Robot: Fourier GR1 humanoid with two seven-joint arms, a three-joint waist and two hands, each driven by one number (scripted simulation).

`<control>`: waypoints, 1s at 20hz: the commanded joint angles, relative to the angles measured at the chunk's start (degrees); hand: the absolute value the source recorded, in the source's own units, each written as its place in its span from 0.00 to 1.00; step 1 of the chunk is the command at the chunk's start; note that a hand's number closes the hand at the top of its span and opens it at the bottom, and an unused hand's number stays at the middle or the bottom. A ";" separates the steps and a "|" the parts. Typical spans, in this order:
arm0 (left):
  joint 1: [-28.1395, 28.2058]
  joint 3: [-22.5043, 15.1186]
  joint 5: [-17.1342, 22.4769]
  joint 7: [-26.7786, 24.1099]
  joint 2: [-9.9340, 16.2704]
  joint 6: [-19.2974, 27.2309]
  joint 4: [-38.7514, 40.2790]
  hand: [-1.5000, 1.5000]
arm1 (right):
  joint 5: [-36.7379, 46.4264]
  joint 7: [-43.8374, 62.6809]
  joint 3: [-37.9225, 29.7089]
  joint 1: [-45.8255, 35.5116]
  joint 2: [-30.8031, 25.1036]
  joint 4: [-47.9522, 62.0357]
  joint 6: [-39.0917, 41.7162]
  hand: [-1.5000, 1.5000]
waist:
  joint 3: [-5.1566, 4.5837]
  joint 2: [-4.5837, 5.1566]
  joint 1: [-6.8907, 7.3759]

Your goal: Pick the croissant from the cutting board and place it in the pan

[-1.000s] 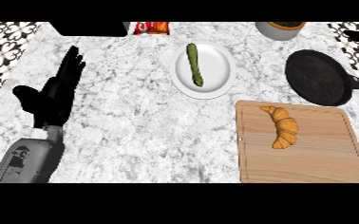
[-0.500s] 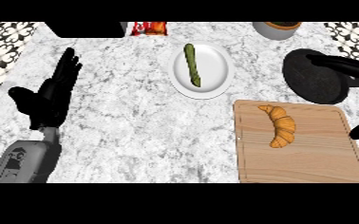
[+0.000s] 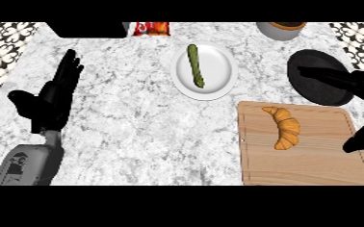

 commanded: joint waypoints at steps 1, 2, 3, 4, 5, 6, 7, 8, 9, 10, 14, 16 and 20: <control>-2.33 1.17 -0.29 2.78 -0.20 -0.37 -1.08 0.50 | 5.19 -0.88 -0.71 -3.22 2.61 6.77 0.41 0.00 | 0.01 0.09 0.33; -2.55 0.14 -2.24 -2.99 -2.34 -0.10 4.25 0.50 | 6.38 -2.21 -0.82 -2.39 1.58 6.85 0.76 0.00 | -0.01 0.14 0.06; 2.93 -1.40 -2.02 1.27 -2.31 0.40 -4.66 0.50 | 7.58 -0.69 0.21 -1.47 2.39 5.21 0.78 0.00 | 0.00 -0.01 0.37; -0.84 1.27 -1.08 -2.58 -1.81 -2.19 3.72 0.50 | 8.92 -1.36 0.21 -2.98 3.93 6.59 1.21 0.00 | -0.01 0.10 0.13; 0.43 2.44 0.60 -0.77 0.21 -4.23 0.37 0.50 | 9.08 -1.00 0.62 -4.69 4.06 7.56 3.14 0.00 | -0.01 0.07 0.36; 1.46 0.42 -2.22 1.38 -1.41 -0.73 -3.50 0.50 | 10.57 -0.97 1.68 -1.66 5.50 5.77 1.35 0.00 | 0.00 0.00 0.25; -2.39 3.00 -1.24 -4.14 -1.50 -2.99 6.15 0.50 | 10.92 -4.29 0.42 -4.06 3.72 8.90 3.52 0.00 | -0.02 0.13 0.05; -3.31 1.91 -2.71 -0.85 -1.65 -1.87 3.65 0.50 | 12.61 -4.41 0.97 -1.22 5.46 7.81 0.99 0.00 | 0.00 0.07 -0.05; -0.68 -0.13 -3.80 0.80 -3.58 0.43 -0.01 0.50 | 13.55 -4.25 2.75 -3.30 6.89 10.26 1.42 0.00 | 0.01 0.08 0.33; -2.17 2.26 -2.30 -0.44 -2.19 -1.80 3.22 0.50 | 14.32 -9.68 1.71 -2.95 4.17 11.92 1.88 0.00 | 0.01 0.11 0.18; 0.01 4.31 -0.85 1.00 -0.17 -4.36 -0.88 0.50 | 17.22 -6.94 3.47 -2.03 7.63 9.45 0.42 0.00 | 0.00 0.01 0.19; -3.07 2.48 -3.67 -0.22 -2.99 -2.25 3.34 0.50 | 16.85 -3.34 3.25 -2.18 7.45 4.59 3.99 0.00 | -0.02 -0.01 -0.24; 2.37 2.10 -3.19 3.09 -3.41 -2.79 -4.77 0.50 | 20.22 -0.35 3.68 -0.03 10.00 2.15 2.23 0.00 | -0.01 -0.15 -0.10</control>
